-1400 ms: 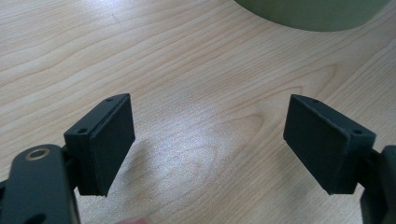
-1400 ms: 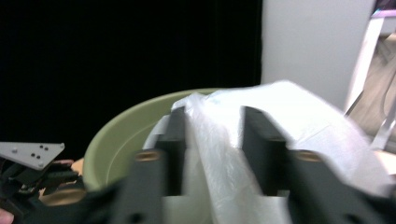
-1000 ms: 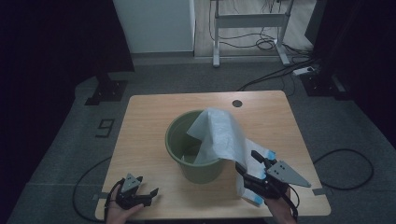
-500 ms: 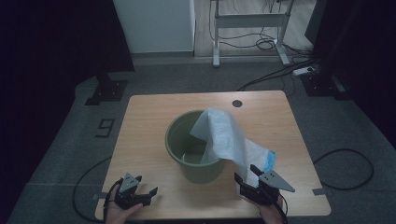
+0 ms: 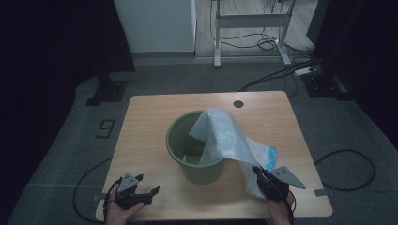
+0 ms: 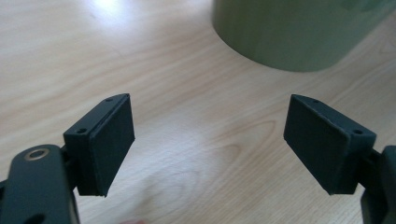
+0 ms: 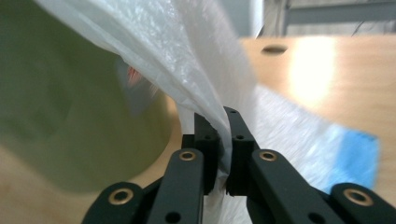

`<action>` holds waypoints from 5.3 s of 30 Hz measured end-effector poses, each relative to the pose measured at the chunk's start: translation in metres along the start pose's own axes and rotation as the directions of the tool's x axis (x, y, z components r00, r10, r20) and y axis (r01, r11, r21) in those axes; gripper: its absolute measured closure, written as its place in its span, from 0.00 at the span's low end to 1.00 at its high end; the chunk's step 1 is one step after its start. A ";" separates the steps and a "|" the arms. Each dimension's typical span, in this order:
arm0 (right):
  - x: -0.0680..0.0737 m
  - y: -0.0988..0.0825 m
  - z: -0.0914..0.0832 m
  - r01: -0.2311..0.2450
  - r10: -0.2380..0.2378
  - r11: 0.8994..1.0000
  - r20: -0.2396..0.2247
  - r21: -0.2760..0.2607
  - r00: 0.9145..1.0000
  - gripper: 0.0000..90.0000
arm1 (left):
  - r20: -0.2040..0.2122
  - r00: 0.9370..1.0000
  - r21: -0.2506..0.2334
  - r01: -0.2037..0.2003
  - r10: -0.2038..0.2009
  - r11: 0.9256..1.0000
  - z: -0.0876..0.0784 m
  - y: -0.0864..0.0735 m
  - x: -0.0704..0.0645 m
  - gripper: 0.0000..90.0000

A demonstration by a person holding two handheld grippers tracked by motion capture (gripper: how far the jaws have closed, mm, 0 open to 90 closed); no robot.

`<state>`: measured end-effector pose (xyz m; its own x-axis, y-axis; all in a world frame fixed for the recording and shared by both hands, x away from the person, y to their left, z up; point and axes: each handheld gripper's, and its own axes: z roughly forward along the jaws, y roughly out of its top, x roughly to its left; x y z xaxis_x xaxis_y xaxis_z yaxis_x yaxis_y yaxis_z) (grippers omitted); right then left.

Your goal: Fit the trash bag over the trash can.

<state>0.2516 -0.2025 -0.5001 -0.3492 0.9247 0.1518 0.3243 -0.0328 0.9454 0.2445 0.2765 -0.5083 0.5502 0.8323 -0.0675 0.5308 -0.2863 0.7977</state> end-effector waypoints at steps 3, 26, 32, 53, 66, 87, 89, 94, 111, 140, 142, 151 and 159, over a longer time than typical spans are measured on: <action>-0.004 0.021 -0.006 -0.018 0.019 0.997 0.017 -0.080 1.000 0.97 | -0.002 0.999 -0.053 0.037 -0.037 0.998 -0.015 0.008 0.002 0.18; 0.058 0.115 -0.009 -0.030 -0.027 0.962 -0.204 -0.270 0.979 0.95 | -0.007 1.000 -0.241 -0.031 0.030 0.970 -0.060 0.063 -0.045 0.18; 0.074 0.117 -0.003 0.018 -0.082 0.963 -0.227 -0.269 0.971 0.95 | 0.011 0.998 -0.256 -0.058 0.063 0.965 -0.060 0.085 -0.068 0.18; 0.114 0.125 0.003 0.137 -0.193 0.972 -0.316 -0.191 0.929 0.95 | 0.022 0.997 -0.321 -0.062 0.073 0.945 -0.032 0.121 -0.105 0.20; 0.114 0.127 0.006 0.136 -0.191 0.973 -0.322 -0.185 0.927 0.95 | -0.010 0.998 -0.379 -0.063 0.063 0.923 -0.029 0.125 -0.110 0.19; 0.112 0.119 0.012 0.146 -0.192 0.977 -0.337 -0.158 0.922 0.90 | -0.003 0.990 -0.355 -0.129 0.138 0.926 0.007 0.150 -0.144 0.53; 0.111 0.117 0.012 0.141 -0.186 0.978 -0.339 -0.154 0.922 0.82 | -0.007 0.992 -0.339 -0.120 0.125 0.933 0.010 0.152 -0.143 0.64; 0.114 0.109 0.009 0.136 -0.177 0.979 -0.302 -0.152 0.937 0.52 | -0.018 0.994 -0.316 -0.111 0.111 0.942 0.014 0.155 -0.143 0.85; 0.133 0.016 -0.016 0.096 -0.108 0.988 -0.096 -0.124 0.990 0.15 | 0.024 0.998 -0.308 -0.047 0.058 0.950 0.017 0.162 -0.137 0.93; 0.076 0.055 -0.015 0.089 -0.038 0.947 0.170 -0.309 0.985 0.91 | 0.073 0.993 -0.301 -0.068 0.095 0.951 -0.003 0.143 -0.129 0.91; 0.077 0.068 -0.019 0.069 -0.017 0.934 0.148 -0.350 0.989 0.92 | 0.078 0.992 -0.295 -0.072 0.099 0.953 -0.002 0.142 -0.130 0.91; 0.090 0.110 -0.029 0.047 -0.013 0.887 0.077 -0.460 0.997 0.92 | 0.122 0.983 -0.268 -0.098 0.135 0.958 0.006 0.139 -0.139 0.88; 0.082 0.106 -0.030 0.086 -0.050 0.894 0.092 -0.440 0.994 0.92 | 0.168 0.981 -0.331 -0.036 0.096 0.943 -0.018 0.142 -0.132 0.43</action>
<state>0.2312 -0.1416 -0.3788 -0.2825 0.9562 0.0766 -0.1275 -0.1166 0.9850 0.2358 0.1341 -0.3754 0.6989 0.7095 -0.0902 0.2677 -0.1425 0.9529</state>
